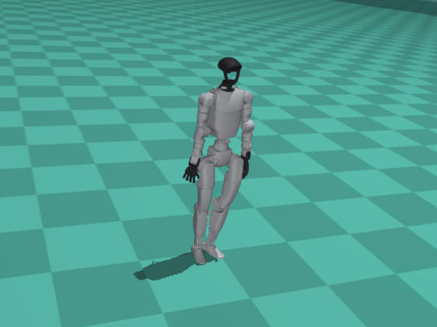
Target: In place motions
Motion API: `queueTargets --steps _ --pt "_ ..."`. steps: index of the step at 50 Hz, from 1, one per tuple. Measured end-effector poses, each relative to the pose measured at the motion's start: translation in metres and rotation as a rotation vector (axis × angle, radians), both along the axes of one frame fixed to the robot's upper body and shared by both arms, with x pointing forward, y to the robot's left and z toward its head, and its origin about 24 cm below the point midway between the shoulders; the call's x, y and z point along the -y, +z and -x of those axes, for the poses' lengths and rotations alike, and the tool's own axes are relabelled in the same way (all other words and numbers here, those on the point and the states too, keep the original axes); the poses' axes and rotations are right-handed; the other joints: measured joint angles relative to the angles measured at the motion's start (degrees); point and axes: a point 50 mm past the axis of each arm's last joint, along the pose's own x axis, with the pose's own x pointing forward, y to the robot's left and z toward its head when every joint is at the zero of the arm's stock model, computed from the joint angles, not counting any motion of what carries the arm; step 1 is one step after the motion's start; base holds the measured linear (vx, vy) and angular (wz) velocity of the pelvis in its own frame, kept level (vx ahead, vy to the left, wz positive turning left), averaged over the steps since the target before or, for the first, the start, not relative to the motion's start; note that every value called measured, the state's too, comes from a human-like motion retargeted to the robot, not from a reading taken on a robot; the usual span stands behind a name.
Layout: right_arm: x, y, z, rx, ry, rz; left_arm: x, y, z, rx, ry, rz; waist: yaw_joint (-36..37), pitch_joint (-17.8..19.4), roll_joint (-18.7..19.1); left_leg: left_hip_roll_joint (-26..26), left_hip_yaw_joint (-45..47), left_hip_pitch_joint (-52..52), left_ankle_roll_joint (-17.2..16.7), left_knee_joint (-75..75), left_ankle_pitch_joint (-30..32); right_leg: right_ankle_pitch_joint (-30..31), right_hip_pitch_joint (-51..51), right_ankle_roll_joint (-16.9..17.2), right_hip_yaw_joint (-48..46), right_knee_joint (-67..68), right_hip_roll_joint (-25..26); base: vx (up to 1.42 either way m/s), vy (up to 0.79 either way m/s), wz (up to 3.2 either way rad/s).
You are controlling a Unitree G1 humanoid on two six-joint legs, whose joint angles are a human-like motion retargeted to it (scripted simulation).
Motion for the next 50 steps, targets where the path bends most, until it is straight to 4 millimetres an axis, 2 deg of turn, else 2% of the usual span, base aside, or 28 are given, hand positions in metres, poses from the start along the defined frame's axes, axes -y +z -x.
queueTargets --steps 5,9,13,15,18,22,25,28,30,32,34,38,41,44,47,50 --pt "-0.029 0.003 -0.096 0.283 0.202 -0.144 -0.002 0.006 0.089 -0.237 0.141 0.003 0.62 0.09 0.10 -0.24 -0.40 -0.01 0.06 -0.09 0.13 0.01 0.04 -0.01 -0.05 0.04 -0.09 0.00 0.01 0.07" --pt "-0.053 0.017 -0.147 0.434 0.214 -0.259 -0.008 0.019 0.146 -0.382 0.215 -0.004 0.14 0.12 -0.01 -0.31 -0.75 -0.23 0.12 -0.02 0.26 -0.15 0.05 0.05 -0.58 0.14 -0.25 -0.02 -0.02 0.34" --pt "-0.069 0.029 -0.174 0.517 0.185 -0.346 -0.012 0.031 0.178 -0.467 0.266 -0.006 -0.25 0.22 -0.32 -0.36 -1.01 -0.54 0.11 0.18 0.29 -0.23 0.00 0.08 -0.95 0.16 -0.37 -0.01 -0.01 0.13" --pt "-0.073 0.032 -0.179 0.538 0.178 -0.372 -0.013 0.034 0.184 -0.484 0.282 0.000 -0.26 0.30 -0.56 -0.43 -0.99 -0.52 0.11 0.17 0.29 -0.18 0.01 0.06 -0.94 0.13 -0.44 0.00 0.00 0.00" --pt "-0.074 0.030 -0.174 0.530 0.190 -0.381 -0.014 0.033 0.182 -0.481 0.291 0.005 -0.48 0.29 -0.77 -0.37 -0.83 -0.45 0.08 0.11 0.23 -0.12 -0.05 0.03 -0.76 0.13 -0.40 0.00 0.00 0.00" --pt "-0.065 0.018 -0.143 0.437 0.215 -0.343 -0.012 0.024 0.157 -0.430 0.266 0.012 -1.15 0.20 -0.85 -0.11 -0.58 -0.30 -0.03 0.01 0.15 0.01 -0.07 -0.02 -0.49 0.12 -0.18 0.00 0.00 0.00" --pt "-0.050 0.006 -0.103 0.314 0.205 -0.278 -0.010 0.014 0.123 -0.351 0.218 0.023 -1.59 0.15 -1.02 0.02 -0.46 -0.16 -0.14 -0.07 0.09 0.13 -0.06 -0.08 -0.22 0.07 -0.03 0.00 -0.02 -0.06" --pt "-0.027 -0.002 -0.052 0.150 0.141 -0.190 -0.009 0.005 0.075 -0.234 0.153 0.035 -1.73 0.06 -1.15 0.10 -0.45 -0.13 -0.17 -0.13 0.01 0.22 -0.10 -0.15 0.07 -0.01 0.12 0.00 -0.04 -0.34" --pt "-0.012 -0.002 -0.014 0.021 0.076 -0.125 -0.008 0.002 0.041 -0.142 0.109 0.036 1.96 0.36 -1.00 0.05 3.63 -0.56 1.12 -0.24 0.18 0.71 -0.36 -0.58 3.96 0.10 1.51 0.01 -0.03 -0.98" --pt "0.004 0.003 0.025 -0.112 -0.021 -0.060 -0.008 0.001 0.005 -0.054 0.047 0.033 -1.71 -0.02 -1.12 0.40 -0.02 -0.02 -0.23 -0.08 -0.24 0.27 -0.07 -0.23 0.32 -0.14 0.33 -0.01 -0.01 0.67" --pt "0.017 0.012 0.060 -0.228 -0.118 0.002 -0.007 0.003 -0.028 0.037 0.000 0.035 -1.99 -0.02 -1.10 0.52 0.14 -0.02 -0.23 0.00 -0.25 0.21 0.05 -0.26 0.23 -0.16 0.41 0.00 0.00 0.18" --pt "0.035 0.031 0.114 -0.366 -0.315 0.121 -0.001 0.013 -0.088 0.211 -0.092 0.047 -1.82 -0.12 -1.00 0.78 0.76 -0.33 -0.26 0.26 -0.39 0.12 -0.02 -0.27 0.24 -0.25 0.51 0.00 0.00 -0.04" --pt "0.041 0.040 0.139 -0.396 -0.416 0.190 0.004 0.023 -0.120 0.319 -0.155 0.044 -1.71 -0.26 -0.86 0.90 1.10 -0.58 -0.30 0.39 -0.42 0.03 -0.08 -0.25 -0.04 -0.33 0.49 0.00 0.00 0.00" --pt "0.042 0.045 0.150 -0.399 -0.469 0.224 0.007 0.030 -0.140 0.394 -0.205 0.034 -1.67 -0.26 -0.74 0.95 1.16 -0.74 -0.34 0.52 -0.40 -0.05 -0.07 -0.25 -0.27 -0.35 0.44 0.00 0.00 0.00" --pt "0.038 0.044 0.151 -0.400 -0.478 0.218 0.009 0.032 -0.146 0.422 -0.234 0.028 -1.55 -0.30 -0.57 0.93 0.95 -0.85 -0.35 0.58 -0.36 -0.13 -0.07 -0.30 -0.46 -0.34 0.43 0.00 0.00 0.00" --pt "0.031 0.038 0.138 -0.392 -0.444 0.171 0.009 0.028 -0.136 0.398 -0.242 0.032 -1.20 -0.32 -0.34 0.85 0.63 -0.92 -0.36 0.57 -0.29 -0.18 -0.06 -0.35 -0.65 -0.37 0.39 0.00 0.00 0.00"
